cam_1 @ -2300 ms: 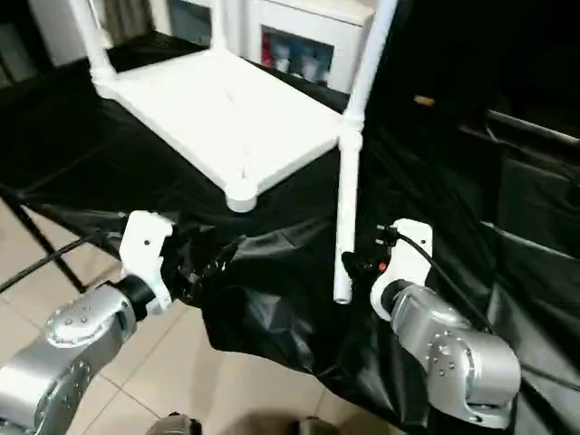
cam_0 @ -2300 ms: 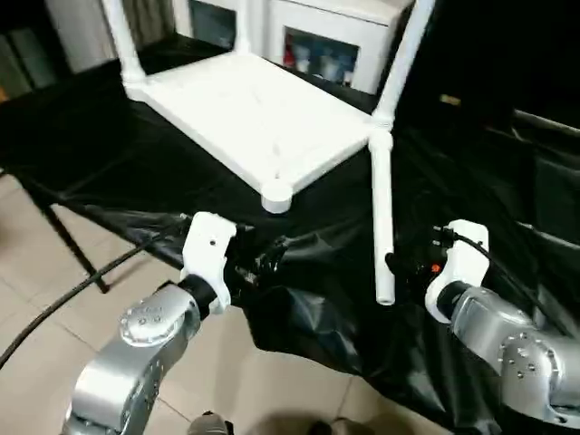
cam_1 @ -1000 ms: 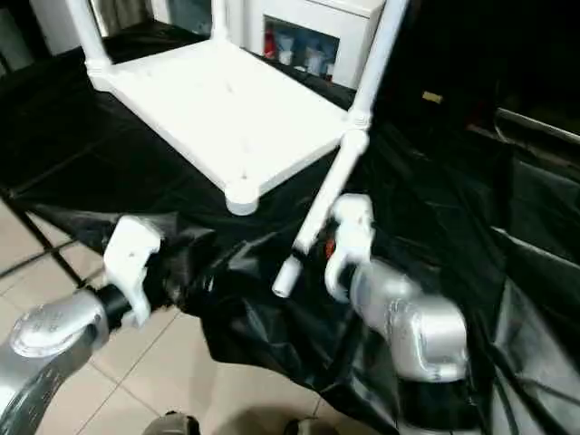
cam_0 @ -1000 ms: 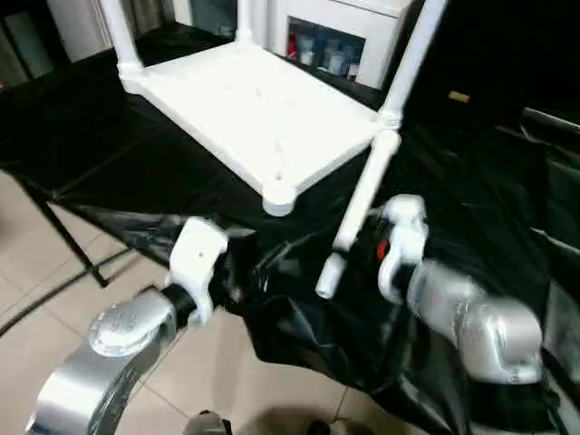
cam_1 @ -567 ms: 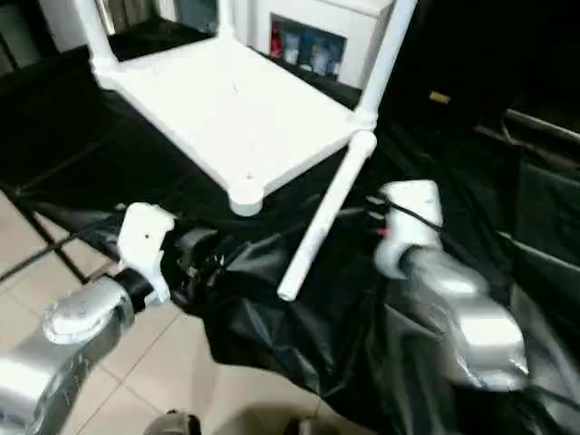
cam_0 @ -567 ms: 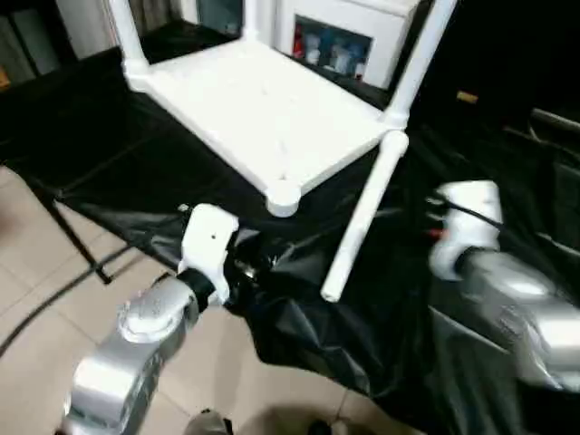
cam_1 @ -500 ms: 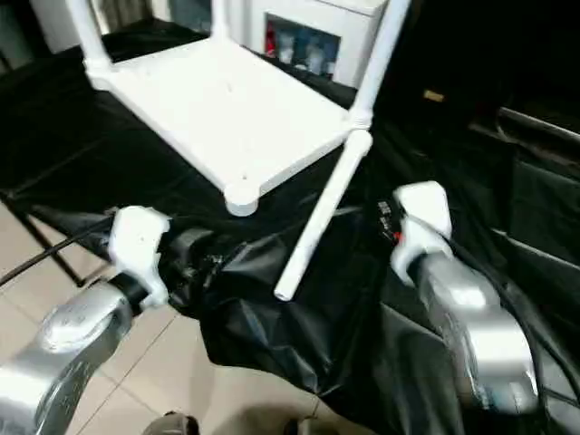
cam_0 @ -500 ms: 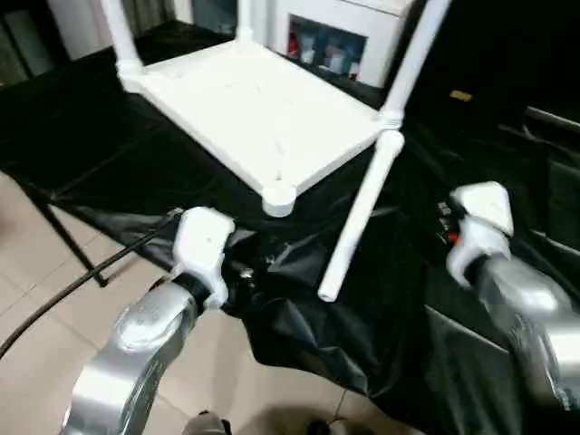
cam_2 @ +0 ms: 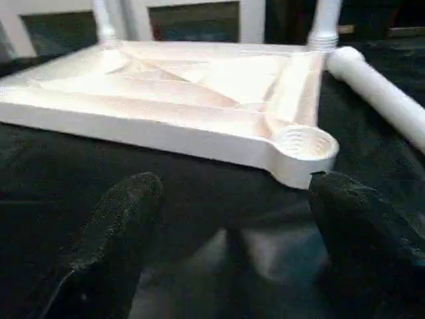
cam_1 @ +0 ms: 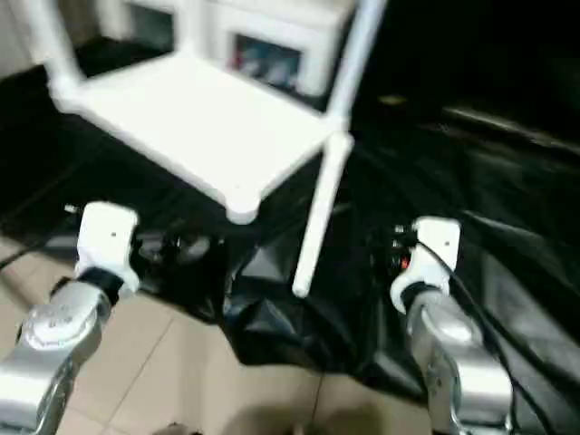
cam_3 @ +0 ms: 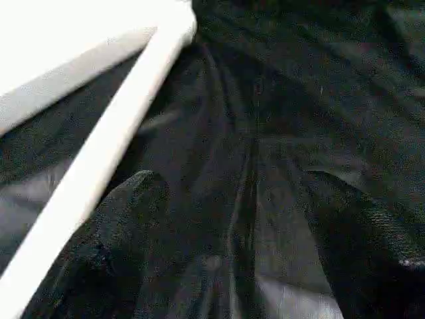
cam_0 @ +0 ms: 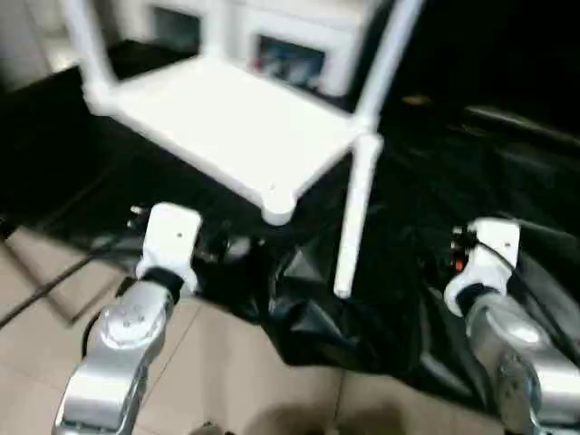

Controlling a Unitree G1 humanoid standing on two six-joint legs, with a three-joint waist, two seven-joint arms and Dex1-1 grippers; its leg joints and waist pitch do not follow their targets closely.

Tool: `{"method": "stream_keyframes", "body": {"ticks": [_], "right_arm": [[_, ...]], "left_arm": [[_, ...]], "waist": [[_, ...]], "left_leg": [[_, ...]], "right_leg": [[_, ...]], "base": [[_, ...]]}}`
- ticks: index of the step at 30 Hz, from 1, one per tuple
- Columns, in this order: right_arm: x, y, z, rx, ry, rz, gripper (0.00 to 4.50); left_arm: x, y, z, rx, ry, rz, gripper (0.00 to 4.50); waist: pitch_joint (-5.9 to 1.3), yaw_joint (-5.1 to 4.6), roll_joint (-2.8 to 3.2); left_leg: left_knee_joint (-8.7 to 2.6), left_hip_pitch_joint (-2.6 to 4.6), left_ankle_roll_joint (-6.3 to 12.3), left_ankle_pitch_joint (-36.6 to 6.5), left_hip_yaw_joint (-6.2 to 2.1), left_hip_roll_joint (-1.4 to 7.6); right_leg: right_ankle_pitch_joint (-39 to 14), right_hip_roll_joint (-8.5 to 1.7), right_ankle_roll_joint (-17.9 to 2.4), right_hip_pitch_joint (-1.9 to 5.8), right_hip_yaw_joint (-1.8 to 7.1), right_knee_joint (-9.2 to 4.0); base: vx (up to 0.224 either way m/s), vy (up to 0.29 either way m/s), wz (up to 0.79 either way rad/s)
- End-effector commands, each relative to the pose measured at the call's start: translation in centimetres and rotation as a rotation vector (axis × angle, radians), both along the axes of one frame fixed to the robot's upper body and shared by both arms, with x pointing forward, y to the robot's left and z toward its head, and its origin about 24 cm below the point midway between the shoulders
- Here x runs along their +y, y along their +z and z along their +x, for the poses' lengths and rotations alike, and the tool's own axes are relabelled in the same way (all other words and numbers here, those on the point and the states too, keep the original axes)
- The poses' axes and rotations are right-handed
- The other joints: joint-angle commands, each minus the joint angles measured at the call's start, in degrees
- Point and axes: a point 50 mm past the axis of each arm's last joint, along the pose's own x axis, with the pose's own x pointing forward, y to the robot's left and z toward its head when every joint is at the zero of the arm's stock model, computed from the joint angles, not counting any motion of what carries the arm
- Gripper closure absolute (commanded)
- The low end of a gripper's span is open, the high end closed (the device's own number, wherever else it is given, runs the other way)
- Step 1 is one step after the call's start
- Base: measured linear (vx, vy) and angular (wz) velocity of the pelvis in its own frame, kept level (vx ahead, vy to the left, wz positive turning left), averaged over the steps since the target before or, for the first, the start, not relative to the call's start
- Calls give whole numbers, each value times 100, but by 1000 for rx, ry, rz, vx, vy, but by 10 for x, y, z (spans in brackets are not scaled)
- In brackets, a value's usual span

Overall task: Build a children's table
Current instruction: Pick table leg

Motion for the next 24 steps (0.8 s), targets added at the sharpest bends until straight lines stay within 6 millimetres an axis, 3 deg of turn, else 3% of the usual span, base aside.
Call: {"method": "stream_keyframes", "body": {"ticks": [1, 2, 3, 4, 5, 6, 7, 8, 9, 10, 11, 12, 13, 14, 15, 16, 17, 18, 19, 20, 21, 22, 23, 24], "right_arm": [[-3, 1, -3, -9, -12, 0, 97], [-4, 1, -4, -11, -12, 1, 97], [-4, 1, -4, -11, -12, 1, 97], [-4, 2, -4, -12, -9, -1, 97], [-4, 2, -5, -13, 1, -7, 97], [-4, 2, -5, -12, 6, -12, 97], [-3, 2, -5, -13, 13, -21, 97], [-3, 2, -4, -14, 15, -22, 97], [-3, 2, -4, -14, 14, -22, 97], [-2, 2, -3, -15, 13, -20, 97], [-2, 2, -3, -15, 13, -20, 97], [-2, 2, -3, -16, 13, -18, 97], [0, 3, -2, -18, 15, -13, 97], [1, 3, -2, -20, 17, -10, 97], [3, 3, -1, -21, 20, -8, 97], [4, 3, -1, -21, 22, -7, 97], [5, 3, -1, -22, 25, -4, 97], [6, 3, 0, -22, 26, -4, 97], [7, 3, 0, -22, 32, -2, 97], [8, 3, 0, -23, 39, -4, 97], [8, 3, 1, -24, 42, -5, 97], [8, 3, 1, -25, 43, -7, 97], [7, 4, 2, -27, 43, -9, 97], [7, 4, 2, -29, 42, -10, 97]], "left_arm": [[-3, 0, -3, 5, -1, -12, 52], [-1, 0, -4, 5, -5, -13, 52], [-1, 0, -4, 5, -5, -13, 52], [0, 0, -5, 4, -3, -28, 52], [0, 1, -5, 9, -6, -90, 52], [0, 0, -5, 12, -3, -84, 52], [1, 0, -4, 15, -2, -71, 52], [1, 0, -4, 16, 0, -60, 52], [1, 0, -4, 15, 2, -59, 52], [1, 0, -4, 12, 1, -56, 52], [1, 0, -4, 12, 1, -56, 52], [-1, 0, -5, 15, -22, -55, 52], [-5, 0, -7, 25, -53, -38, 52], [-6, 0, -8, 23, -55, -34, 52], [-7, 1, -9, 22, -53, -43, 52], [-6, 1, -9, 19, -47, -46, 52], [-5, 2, -8, 13, -36, -47, 52], [-4, 2, -8, 11, -33, -47, 52], [-1, 2, -6, 10, -3, -47, 52], [3, 5, -4, -8, 30, -14, 52], [5, 6, -3, -21, 51, 8, 52], [6, 7, -2, -30, 61, 24, 52], [8, 8, -1, -33, 72, 29, 52], [8, 8, 0, -31, 77, 26, 52]], "waist": [[-326, -50, 96], [-307, -37, -93], [-244, 54, -117], [-144, 188, -80], [-49, 183, -87], [-24, 197, -80], [77, 227, -72], [142, 247, -67], [133, 261, -39], [139, 279, 0], [141, 307, 5], [142, 337, 32], [141, 311, 95], [108, 158, 223], [55, 36, 298], [10, -125, 403], [25, -126, 343], [57, -154, 231], [41, -164, 192], [15, -142, 28], [-21, -57, -89], [5, 259, -115], [95, 40, -15], [153, 9, 34]], "left_leg": [[-565, 495, -797, 1482, -914, 880], [-453, 175, -736, 1005, -646, 487], [-441, -2, -582, 645, -545, 328], [-388, 58, -361, -161, -546, 343], [-367, 55, -285, -644, -575, 375], [-332, 22, -238, -744, -614, 414], [-240, -7, -130, -922, -659, 432], [-12, -23, -61, -859, -734, 432], [97, -87, -45, -706, -801, 422], [156, -229, -19, -587, -877, 408], [143, -238, 20, -567, -875, 393], [-30, -152, 84, -605, -841, 398], [-264, -37, 189, -731, -785, 409], [-576, 159, 261, -1140, -693, 358], [-721, 337, 384, -1194, -710, 285], [-932, 524, 607, -1347, -740, 236], [-958, 550, 901, -1241, -776, 356], [-1033, 480, 1073, -1165, -750, 455], [-1038, 486, 1051, -1237, -734, 460], [-1093, 404, 683, -1624, -655, 387], [-996, 273, 179, -1989, -555, 334], [669, 9, -360, -1290, -936, 29], [781, -215, -863, -384, -1283, 159], [407, -94, -1194, -213, -1240, 221]], "right_leg": [[84, -630, -53, -13, 382, -474], [1109, -887, -240, 337, 545, -698], [1213, -1065, -219, 448, 545, -770], [265, -1212, -12, 381, 594, -997], [-1356, -1261, -174, 381, 627, -1140], [-2179, -1350, -330, 413, 658, -1222], [-3789, -1505, -449, 397, 698, -1433], [-4762, -1757, -442, 438, 772, -1624], [-4845, -1862, -465, 531, 789, -1658], [-4682, -1912, -503, 656, 757, -1642], [-4549, -1879, -543, 663, 729, -1638], [-4196, -1707, -683, 614, 604, -1601], [-3677, -1449, -801, 566, 470, -1516], [-2873, -882, -741, 485, 130, -1218], [-2190, -492, -646, 371, -49, -895], [-1148, -59, -355, 53, -275, -85], [-733, -92, 15, -132, -242, 157], [-567, -179, 149, -160, -208, 190], [-482, -240, 132, -147, -166, 131], [-487, -505, 70, -41, 69, -224], [-737, -893, -10, 65, 315, -539], [-1551, -2242, -466, 121, 1296, -1397], [-1965, -1906, -1054, 485, 617, -1156], [-2207, -1359, -1132, 373, 80, -1064]], "base": [[-99, -15, -31], [-123, -91, -35], [-184, -136, -40], [-134, -111, -27], [-125, -53, -20], [-121, 8, -30], [-121, 8, -30], [-102, 60, -36], [-75, 135, -45], [-75, 135, -45], [-58, 186, -35], [-45, 214, -12], [-45, 214, -12], [1, 255, -5], [18, 135, -3], [6, 263, 0], [-36, 221, 6], [-67, 291, 3], [-55, 163, 0], [-75, 118, -10], [0, 0, 0], [-86, 141, -8], [-66, 195, -43], [-66, 195, -43]]}}
